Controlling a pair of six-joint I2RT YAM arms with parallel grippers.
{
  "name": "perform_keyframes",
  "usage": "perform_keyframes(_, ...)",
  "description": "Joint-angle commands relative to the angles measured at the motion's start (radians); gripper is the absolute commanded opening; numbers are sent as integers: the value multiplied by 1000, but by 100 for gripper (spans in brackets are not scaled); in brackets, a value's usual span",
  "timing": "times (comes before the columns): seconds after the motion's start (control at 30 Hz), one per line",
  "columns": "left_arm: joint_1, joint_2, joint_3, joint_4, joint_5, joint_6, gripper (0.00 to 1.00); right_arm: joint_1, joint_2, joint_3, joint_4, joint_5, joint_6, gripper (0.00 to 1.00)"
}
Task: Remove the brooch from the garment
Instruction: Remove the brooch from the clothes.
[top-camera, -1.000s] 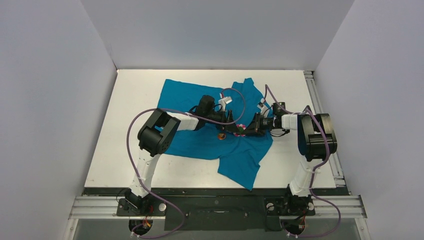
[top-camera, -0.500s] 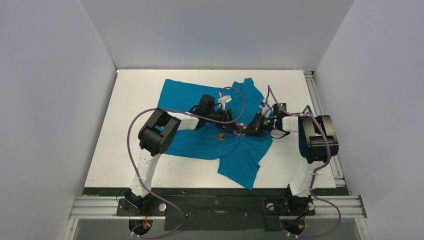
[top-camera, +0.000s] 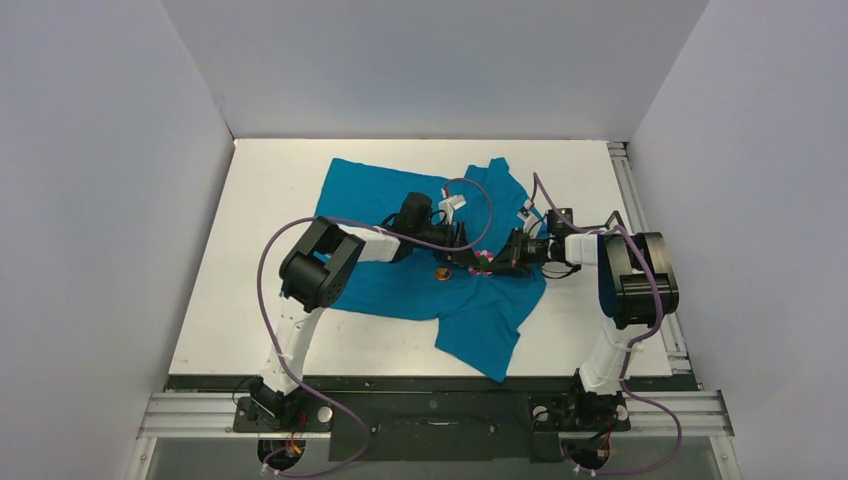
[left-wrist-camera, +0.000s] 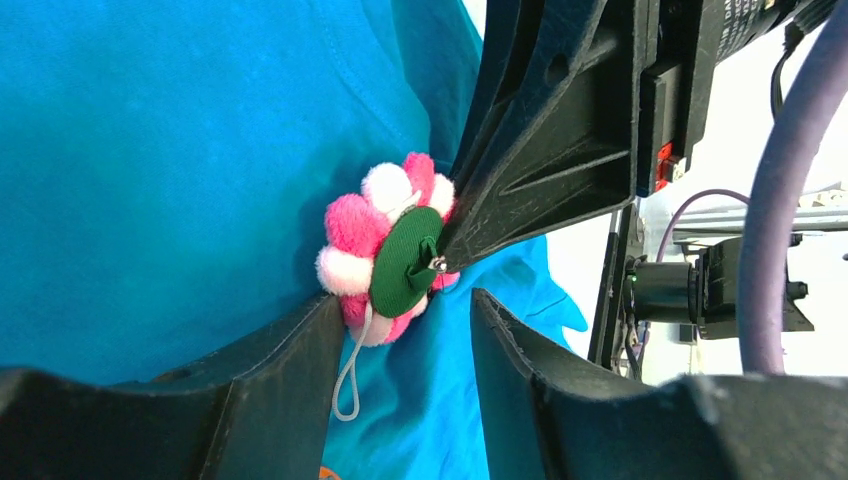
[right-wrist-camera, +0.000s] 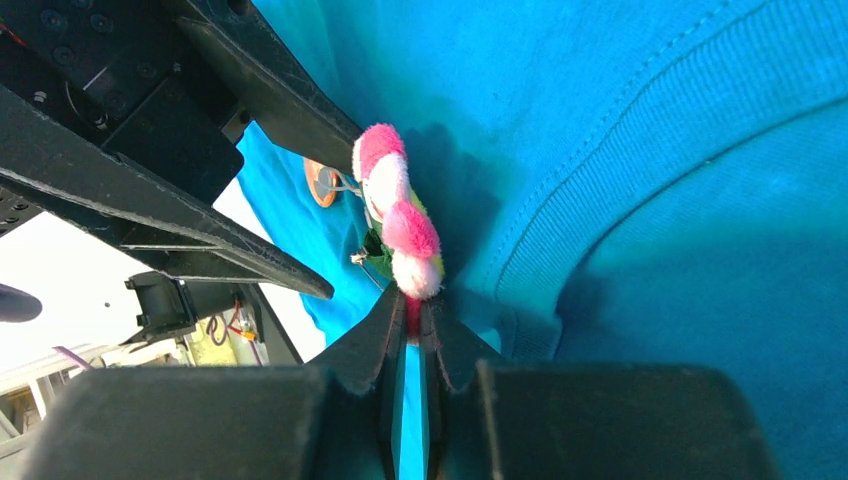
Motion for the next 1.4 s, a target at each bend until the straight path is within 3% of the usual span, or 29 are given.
perform_keyframes(0.0,-10,-43,-33,68,34,0,46,-6,-45,18,-11,-5,-38,0)
perform_keyframes(0.17,-23,-70,-70,47,-9,44,56,-13,-41,30,-37,-10,-48,0)
perform_keyframes(0.47,-37,-105,-100,-31,-120,148,63,-14,-47,34,-50,-26,-45,0)
perform_keyframes(0.8,-67,-82,-67,-52,-147,150,57,-2,-55,2,-1,-15,-12,0)
perform_keyframes(1.03,-69,-69,-65,-56,-154,137,46,-5,-63,-5,9,-15,-8,0)
perform_keyframes(1.37,-71,-48,-35,-66,-153,119,49,-2,-65,-9,10,-11,-7,0)
